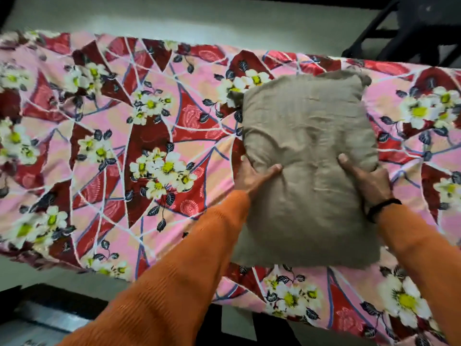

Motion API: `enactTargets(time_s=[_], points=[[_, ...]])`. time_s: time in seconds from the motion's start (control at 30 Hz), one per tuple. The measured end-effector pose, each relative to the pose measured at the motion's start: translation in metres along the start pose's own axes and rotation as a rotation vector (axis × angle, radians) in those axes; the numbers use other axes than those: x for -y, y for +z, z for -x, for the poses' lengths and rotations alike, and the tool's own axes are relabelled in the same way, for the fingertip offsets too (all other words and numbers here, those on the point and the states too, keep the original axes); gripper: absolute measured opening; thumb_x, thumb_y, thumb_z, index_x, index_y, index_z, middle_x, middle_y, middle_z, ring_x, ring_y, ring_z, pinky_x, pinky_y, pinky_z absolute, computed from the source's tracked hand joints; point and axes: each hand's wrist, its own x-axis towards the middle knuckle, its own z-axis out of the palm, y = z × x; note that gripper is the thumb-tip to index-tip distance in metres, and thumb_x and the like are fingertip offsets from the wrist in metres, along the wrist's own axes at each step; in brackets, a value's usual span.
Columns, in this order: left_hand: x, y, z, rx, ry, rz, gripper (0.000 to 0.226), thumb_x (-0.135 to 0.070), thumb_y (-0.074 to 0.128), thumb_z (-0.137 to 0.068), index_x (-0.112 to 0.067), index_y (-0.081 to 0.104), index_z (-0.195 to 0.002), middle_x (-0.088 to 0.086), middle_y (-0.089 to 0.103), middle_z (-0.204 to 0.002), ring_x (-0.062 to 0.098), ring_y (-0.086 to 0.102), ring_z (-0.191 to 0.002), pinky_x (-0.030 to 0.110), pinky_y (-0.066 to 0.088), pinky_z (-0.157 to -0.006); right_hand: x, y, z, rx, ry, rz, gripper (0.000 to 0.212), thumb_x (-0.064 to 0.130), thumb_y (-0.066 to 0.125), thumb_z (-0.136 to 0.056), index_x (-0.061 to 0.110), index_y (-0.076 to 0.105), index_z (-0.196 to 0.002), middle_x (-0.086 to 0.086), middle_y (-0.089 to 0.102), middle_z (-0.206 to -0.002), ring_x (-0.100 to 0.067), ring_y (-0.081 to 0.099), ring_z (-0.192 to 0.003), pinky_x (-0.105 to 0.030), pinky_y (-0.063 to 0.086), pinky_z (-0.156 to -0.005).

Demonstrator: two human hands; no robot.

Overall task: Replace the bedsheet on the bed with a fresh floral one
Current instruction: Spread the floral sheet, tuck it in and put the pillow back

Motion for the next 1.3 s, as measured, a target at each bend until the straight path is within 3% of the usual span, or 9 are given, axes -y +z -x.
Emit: enactTargets(time_s=[0.1,0.23,0.37,0.47,0.53,0.63,0.93,1.1,1.3], points=[[-0.017,-0.081,0.013,-0.023,0.054,0.053,0.085,-0.058,0.091,-0.062,-0.026,0.057,-0.133,-0.009,0.071,-0.123,0.005,0.069,-0.110,0.036,0.054,-0.104,0.029,0.052,0.031,0.018,-0.072,-0.029,0.055,0.043,0.090,-0.072,0.014,0.073,-0.115,0.005,0.077,-0.111,-0.010,0.073,-0.103,-0.037,0.058,-0.096],[-0.012,-0.206,0.029,-0.107,0.102,-0.053,0.058,-0.034,0.087,-0.080,-0.025,0.055,-0.127,-0.019,0.065,-0.109,-0.016,0.062,-0.090,0.003,0.050,-0.082,0.044,0.156,0.080,0.134,-0.148,-0.004,0.042,0.029,0.087,-0.079,0.011,0.072,-0.114,0.004,0.077,-0.107,-0.008,0.074,-0.100,-0.031,0.059,-0.091],[0.006,-0.314,0.032,-0.222,0.147,-0.188,0.081,-0.049,0.088,-0.072,-0.021,0.055,-0.141,-0.007,0.066,-0.132,0.008,0.064,-0.118,0.031,0.050,-0.106,0.047,0.260,0.115,0.256,-0.232,0.051,0.026,0.026,0.084,-0.083,0.017,0.072,-0.104,0.006,0.075,-0.104,-0.006,0.072,-0.098,-0.028,0.057,-0.091],[0.013,-0.367,0.021,-0.302,0.118,-0.272,0.079,-0.037,0.087,-0.079,-0.016,0.050,-0.145,-0.005,0.060,-0.132,0.014,0.059,-0.123,0.031,0.045,-0.108,0.045,0.324,0.127,0.310,-0.223,0.086,0.045,0.036,0.081,-0.083,0.010,0.070,-0.118,0.002,0.074,-0.115,-0.008,0.070,-0.106,-0.031,0.055,-0.098],[0.027,-0.395,0.007,-0.389,0.100,-0.344,0.093,-0.054,0.083,-0.073,-0.018,0.043,-0.149,0.000,0.056,-0.143,0.017,0.054,-0.131,0.034,0.041,-0.114,0.042,0.357,0.132,0.326,-0.184,0.138,0.058,0.047,0.080,-0.079,0.012,0.067,-0.123,-0.001,0.073,-0.120,-0.013,0.069,-0.112,-0.034,0.053,-0.102],[0.060,-0.406,-0.008,-0.410,0.044,-0.426,0.098,-0.064,0.072,-0.070,-0.018,0.038,-0.150,0.011,0.057,-0.144,0.028,0.056,-0.131,0.043,0.043,-0.113,0.028,0.379,0.136,0.351,-0.151,0.255,0.048,0.033,0.078,-0.084,0.011,0.066,-0.125,-0.007,0.072,-0.121,-0.022,0.067,-0.114,-0.032,0.051,-0.099],[0.079,-0.238,0.019,0.005,0.255,-0.522,0.035,-0.039,0.069,-0.086,-0.020,0.070,-0.116,-0.005,0.071,-0.096,0.021,0.070,-0.088,0.039,0.058,-0.087,-0.042,0.278,0.123,0.347,-0.027,0.457,0.023,0.020,0.070,-0.089,0.017,0.070,-0.112,-0.006,0.075,-0.095,-0.023,0.072,-0.088,-0.043,0.060,-0.086],[0.049,-0.094,0.028,0.207,0.393,-0.618,0.024,-0.031,0.074,-0.091,-0.022,0.071,-0.113,-0.004,0.074,-0.090,0.014,0.070,-0.081,0.033,0.058,-0.080,-0.073,0.128,0.093,0.148,0.077,0.534,0.025,0.018,0.066,-0.095,0.010,0.069,-0.118,-0.010,0.073,-0.108,-0.025,0.069,-0.100,-0.029,0.052,-0.084],[-0.007,0.096,0.031,0.395,0.613,-0.774,0.020,-0.038,0.070,-0.092,-0.024,0.072,-0.107,-0.001,0.077,-0.091,0.017,0.072,-0.080,0.036,0.058,-0.074,-0.110,-0.074,0.042,-0.118,0.120,0.517,0.021,0.017,0.065,-0.093,0.011,0.070,-0.112,-0.009,0.073,-0.102,-0.027,0.068,-0.097,-0.043,0.056,-0.093]])
